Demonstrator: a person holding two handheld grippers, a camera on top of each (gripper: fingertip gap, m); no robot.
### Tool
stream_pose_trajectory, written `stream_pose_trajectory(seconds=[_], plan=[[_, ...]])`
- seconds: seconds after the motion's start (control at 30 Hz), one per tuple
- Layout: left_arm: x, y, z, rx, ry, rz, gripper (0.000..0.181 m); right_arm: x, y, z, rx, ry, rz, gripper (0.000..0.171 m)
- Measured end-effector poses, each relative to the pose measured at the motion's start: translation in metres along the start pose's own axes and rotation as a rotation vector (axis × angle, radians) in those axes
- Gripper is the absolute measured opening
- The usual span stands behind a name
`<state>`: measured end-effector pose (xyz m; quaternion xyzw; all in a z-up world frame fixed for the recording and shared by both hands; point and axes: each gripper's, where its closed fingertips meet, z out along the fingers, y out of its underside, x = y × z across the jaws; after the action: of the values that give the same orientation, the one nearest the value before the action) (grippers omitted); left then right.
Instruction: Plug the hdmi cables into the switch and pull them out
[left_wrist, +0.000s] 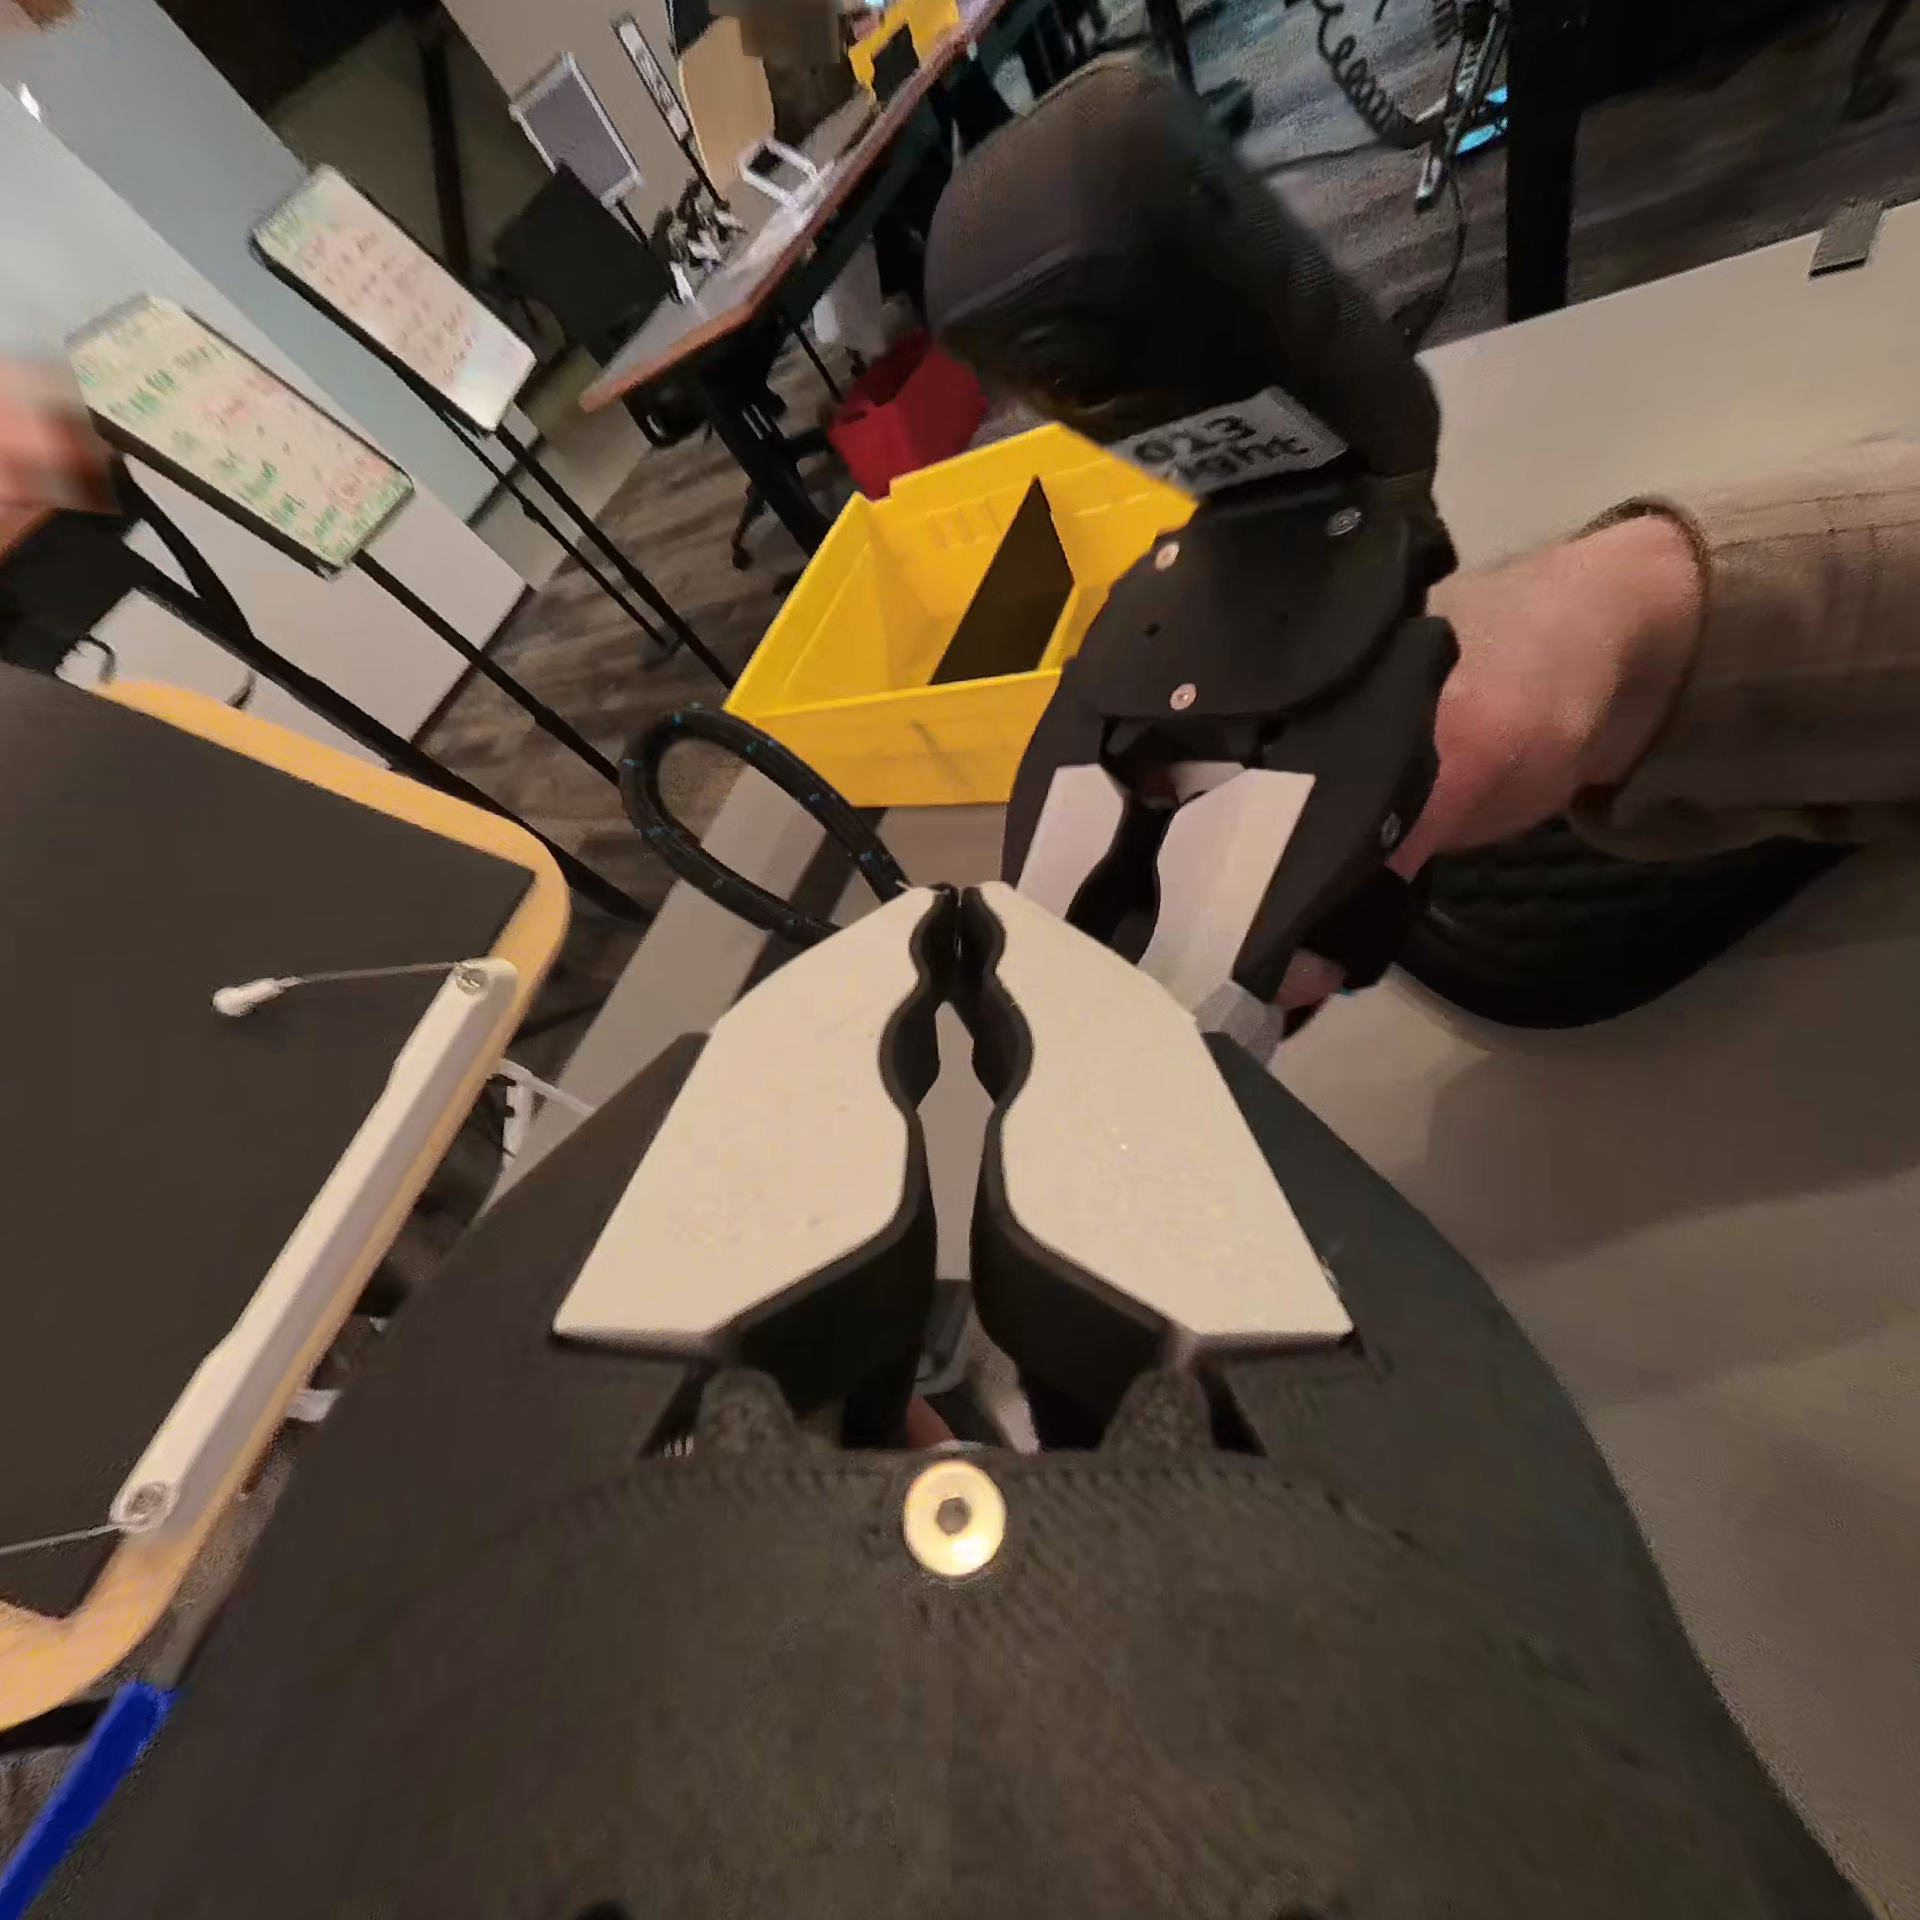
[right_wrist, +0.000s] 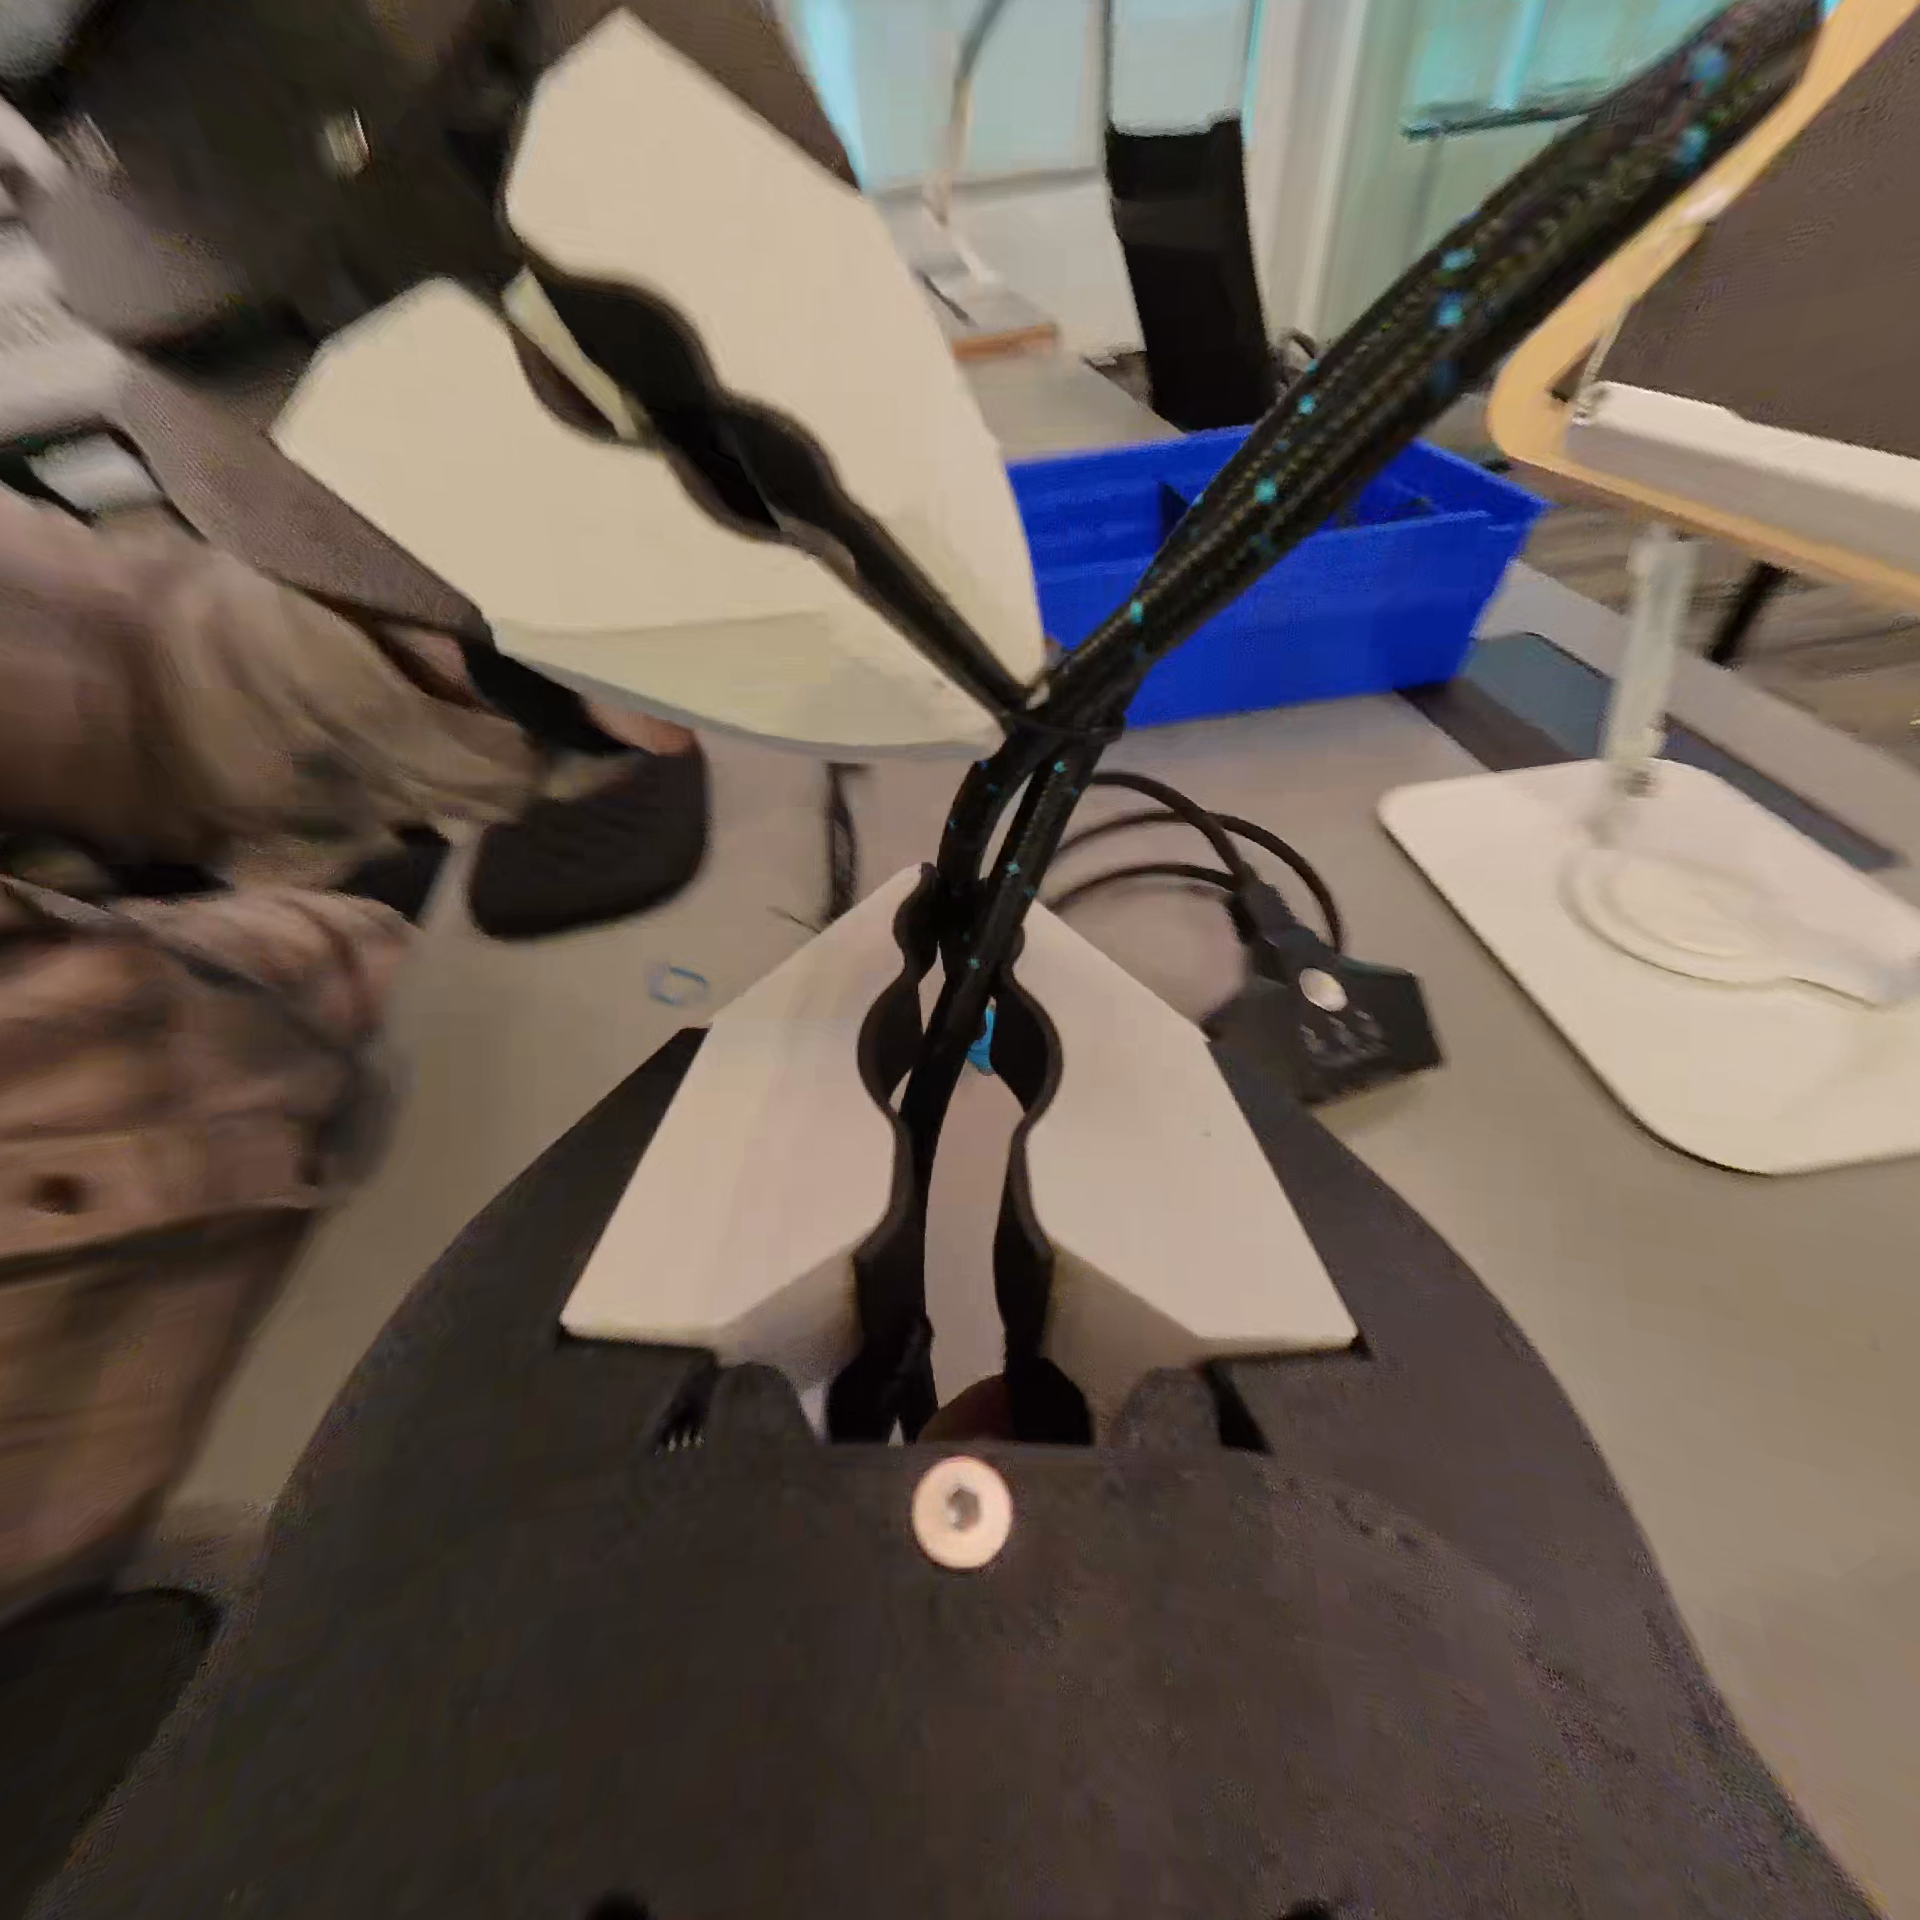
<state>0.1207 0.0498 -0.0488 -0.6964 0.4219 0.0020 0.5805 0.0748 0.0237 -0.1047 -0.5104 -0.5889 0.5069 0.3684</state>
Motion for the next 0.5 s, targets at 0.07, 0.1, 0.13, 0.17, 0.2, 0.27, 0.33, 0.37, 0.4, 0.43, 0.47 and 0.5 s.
stream_pose_trajectory(seconds=[0.07, 0.1, 0.13, 0.17, 0.2, 0.27, 0.33, 0.37, 0.4, 0.43, 0.47, 0.5], plan=[[-0.004, -0.008, -0.002, 0.024, -0.020, 0.033, 0.001, -0.011, -0.015, -0.001, 0.109, -0.118, 0.109, 0.003], [-0.004, -0.010, -0.003, 0.029, -0.018, 0.067, 0.000, -0.019, -0.022, -0.002, 0.160, -0.188, 0.154, 0.003], [-0.004, -0.014, -0.005, 0.041, -0.015, 0.103, 0.000, -0.026, -0.029, -0.004, 0.209, -0.258, 0.181, 0.004], [-0.002, -0.018, -0.006, 0.048, 0.000, 0.134, 0.001, -0.033, -0.034, -0.008, 0.249, -0.330, 0.205, 0.003], [-0.002, -0.019, -0.007, 0.040, 0.005, 0.177, 0.001, -0.038, -0.036, -0.010, 0.270, -0.389, 0.222, 0.003], [0.002, -0.024, -0.009, 0.048, 0.014, 0.248, 0.001, -0.049, -0.041, -0.018, 0.316, -0.518, 0.240, 0.004], [0.004, -0.026, -0.010, 0.035, -0.007, 0.371, 0.001, -0.057, -0.044, -0.024, 0.352, -0.614, 0.245, 0.003], [0.007, -0.029, -0.012, 0.053, -0.006, 0.427, 0.001, -0.063, -0.047, -0.028, 0.370, -0.670, 0.247, 0.003], [0.009, -0.032, -0.014, 0.059, -0.005, 0.460, 0.001, -0.069, -0.049, -0.031, 0.385, -0.725, 0.260, 0.003], [0.009, -0.032, -0.015, 0.049, -0.021, 0.492, 0.001, -0.070, -0.050, -0.032, 0.393, -0.746, 0.273, 0.003], [0.007, -0.032, -0.015, 0.041, -0.044, 0.530, 0.001, -0.067, -0.052, -0.030, 0.401, -0.729, 0.275, 0.006], [0.006, -0.031, -0.015, 0.038, -0.055, 0.551, 0.001, -0.062, -0.052, -0.025, 0.396, -0.671, 0.270, 0.018]])
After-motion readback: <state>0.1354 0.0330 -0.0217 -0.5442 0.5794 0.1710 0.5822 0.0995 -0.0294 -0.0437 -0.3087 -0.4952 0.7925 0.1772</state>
